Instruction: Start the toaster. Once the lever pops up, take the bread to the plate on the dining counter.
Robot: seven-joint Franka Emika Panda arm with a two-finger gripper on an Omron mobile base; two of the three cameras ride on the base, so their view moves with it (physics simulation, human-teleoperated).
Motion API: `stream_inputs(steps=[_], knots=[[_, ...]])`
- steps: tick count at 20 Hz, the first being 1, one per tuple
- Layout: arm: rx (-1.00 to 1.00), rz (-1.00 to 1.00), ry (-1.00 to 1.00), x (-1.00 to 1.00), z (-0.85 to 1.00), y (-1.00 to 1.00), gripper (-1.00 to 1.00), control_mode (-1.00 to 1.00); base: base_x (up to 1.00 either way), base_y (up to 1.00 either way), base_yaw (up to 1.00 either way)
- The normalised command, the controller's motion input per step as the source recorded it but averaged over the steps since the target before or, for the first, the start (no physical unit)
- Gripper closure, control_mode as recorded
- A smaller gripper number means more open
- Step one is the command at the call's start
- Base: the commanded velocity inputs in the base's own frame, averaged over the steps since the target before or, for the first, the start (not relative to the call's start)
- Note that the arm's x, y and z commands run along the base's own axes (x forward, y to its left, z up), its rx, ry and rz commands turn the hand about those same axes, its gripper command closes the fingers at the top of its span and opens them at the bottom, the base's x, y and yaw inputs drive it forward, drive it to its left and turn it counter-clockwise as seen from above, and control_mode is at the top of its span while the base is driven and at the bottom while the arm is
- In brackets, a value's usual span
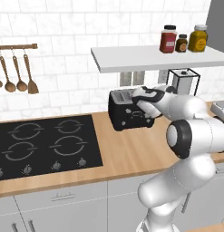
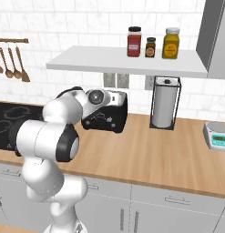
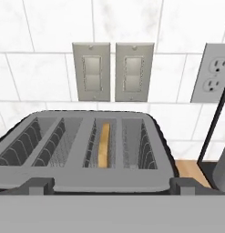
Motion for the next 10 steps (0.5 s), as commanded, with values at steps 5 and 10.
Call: stream_inputs(steps=[5,10], knots=[[0.0,-0.07,0.0,0.16,0.0,0.0,-1.0,-1.0,0.0,0.0,0.0],[0.0,0.0,0.0,0.26,0.0,0.0,-1.0,-1.0,0.0,0.0,0.0]])
